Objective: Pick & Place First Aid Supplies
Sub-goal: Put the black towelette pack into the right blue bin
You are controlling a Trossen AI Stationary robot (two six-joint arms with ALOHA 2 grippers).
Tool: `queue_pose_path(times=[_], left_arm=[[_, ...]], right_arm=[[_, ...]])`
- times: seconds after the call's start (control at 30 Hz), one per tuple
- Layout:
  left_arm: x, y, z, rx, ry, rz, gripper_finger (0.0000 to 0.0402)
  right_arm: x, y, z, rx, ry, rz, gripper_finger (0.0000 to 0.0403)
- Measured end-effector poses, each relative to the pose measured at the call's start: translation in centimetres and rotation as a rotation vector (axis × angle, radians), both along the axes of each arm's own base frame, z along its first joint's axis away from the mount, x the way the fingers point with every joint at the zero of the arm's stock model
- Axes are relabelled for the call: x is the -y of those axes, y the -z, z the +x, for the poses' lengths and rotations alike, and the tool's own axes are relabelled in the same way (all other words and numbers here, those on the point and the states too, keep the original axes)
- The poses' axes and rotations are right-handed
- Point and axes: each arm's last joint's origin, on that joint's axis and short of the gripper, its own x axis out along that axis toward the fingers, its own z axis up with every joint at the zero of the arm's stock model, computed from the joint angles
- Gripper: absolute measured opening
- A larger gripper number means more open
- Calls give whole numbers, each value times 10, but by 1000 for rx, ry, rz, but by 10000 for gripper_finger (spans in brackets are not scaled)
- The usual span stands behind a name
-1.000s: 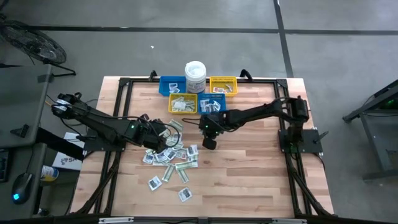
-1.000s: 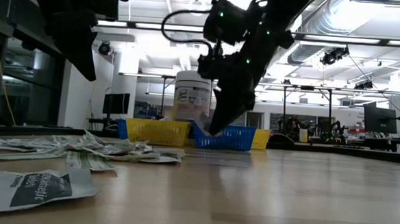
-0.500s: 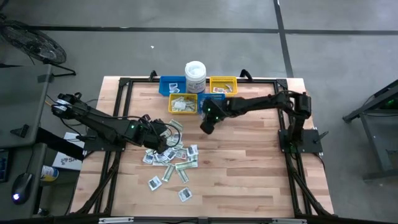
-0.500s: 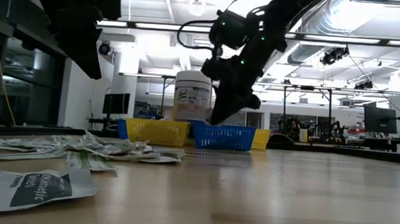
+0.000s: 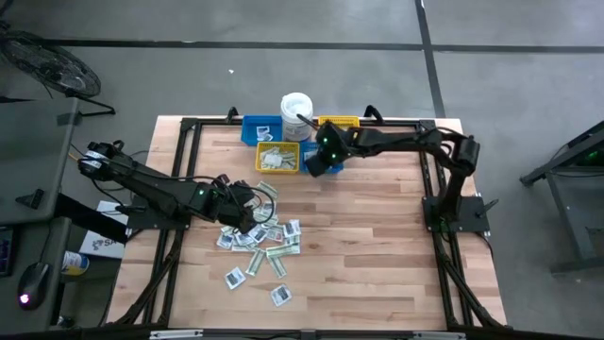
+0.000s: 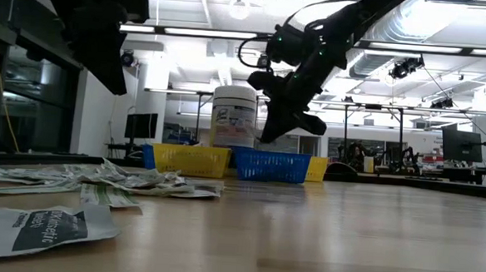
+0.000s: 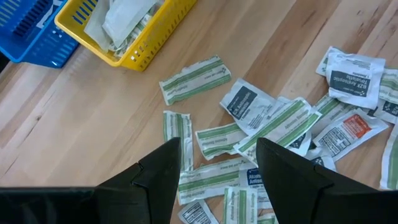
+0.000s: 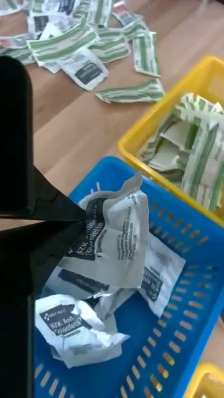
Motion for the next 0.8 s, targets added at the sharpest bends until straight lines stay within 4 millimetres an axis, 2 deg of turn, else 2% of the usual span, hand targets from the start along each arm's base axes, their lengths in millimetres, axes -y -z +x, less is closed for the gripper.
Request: queue_pose_path(times=[0.27,0.63,0.8], left_arm=[[0,0,0,-2,1,-4,206],[0,0,0,-2,2,-5,206],[0,0,0,-3,3,-7,206]], right_arm=[[14,2,-10,-41,98,19,0],[24,8,-24,-165,143,1,0],[29,8,-26,-152,134,21,0]])
